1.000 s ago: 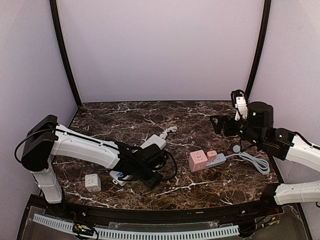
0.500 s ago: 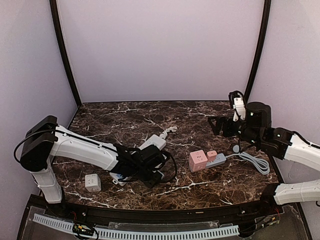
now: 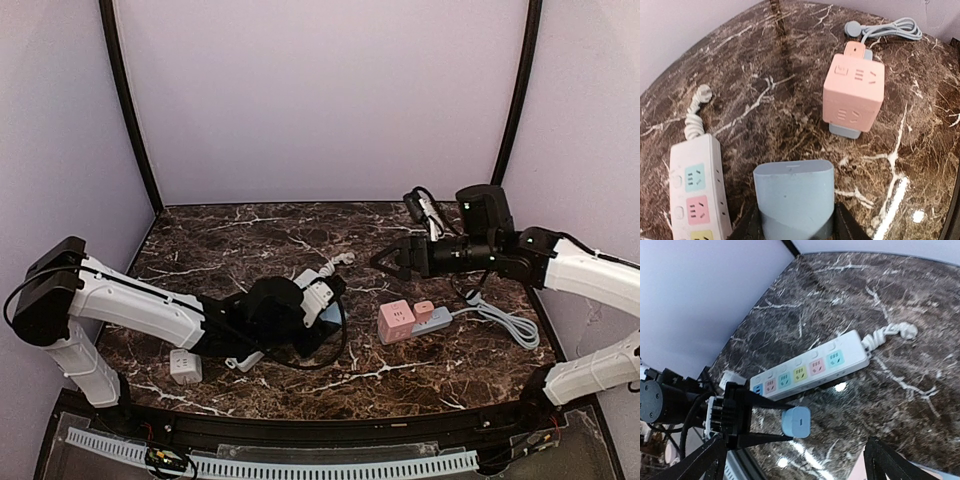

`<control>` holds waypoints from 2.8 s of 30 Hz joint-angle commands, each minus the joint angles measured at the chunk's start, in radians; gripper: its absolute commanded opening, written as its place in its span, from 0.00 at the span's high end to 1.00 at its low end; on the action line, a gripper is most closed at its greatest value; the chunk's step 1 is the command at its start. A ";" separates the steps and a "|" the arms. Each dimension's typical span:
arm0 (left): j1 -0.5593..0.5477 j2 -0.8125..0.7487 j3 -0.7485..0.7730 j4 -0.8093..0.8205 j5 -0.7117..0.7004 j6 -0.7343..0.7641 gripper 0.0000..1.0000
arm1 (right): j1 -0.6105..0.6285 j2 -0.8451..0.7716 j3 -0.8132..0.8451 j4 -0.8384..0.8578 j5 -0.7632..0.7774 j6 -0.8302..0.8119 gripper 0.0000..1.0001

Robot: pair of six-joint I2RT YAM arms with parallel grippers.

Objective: Insert the plug

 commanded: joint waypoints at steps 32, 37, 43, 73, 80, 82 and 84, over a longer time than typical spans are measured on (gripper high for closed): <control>-0.005 -0.119 -0.182 0.429 -0.013 0.209 0.79 | 0.121 0.481 0.224 -0.053 -0.338 0.011 0.31; -0.005 -0.127 -0.180 0.409 0.002 0.208 0.79 | 0.121 0.476 0.242 -0.063 -0.342 0.003 0.38; -0.004 -0.111 -0.167 0.408 0.002 0.211 0.79 | 0.121 0.482 0.252 -0.061 -0.355 0.006 0.59; -0.005 -0.066 -0.166 0.428 0.020 0.256 0.79 | 0.122 0.542 0.306 -0.132 -0.380 -0.007 0.73; -0.005 -0.063 -0.178 0.440 0.025 0.277 0.76 | 0.122 0.539 0.305 -0.146 -0.405 -0.025 0.77; -0.005 -0.070 -0.187 0.446 0.043 0.285 0.76 | 0.122 0.539 0.309 -0.155 -0.410 -0.031 0.68; -0.005 -0.082 -0.199 0.451 0.062 0.295 0.76 | 0.122 0.537 0.315 -0.165 -0.419 -0.037 0.64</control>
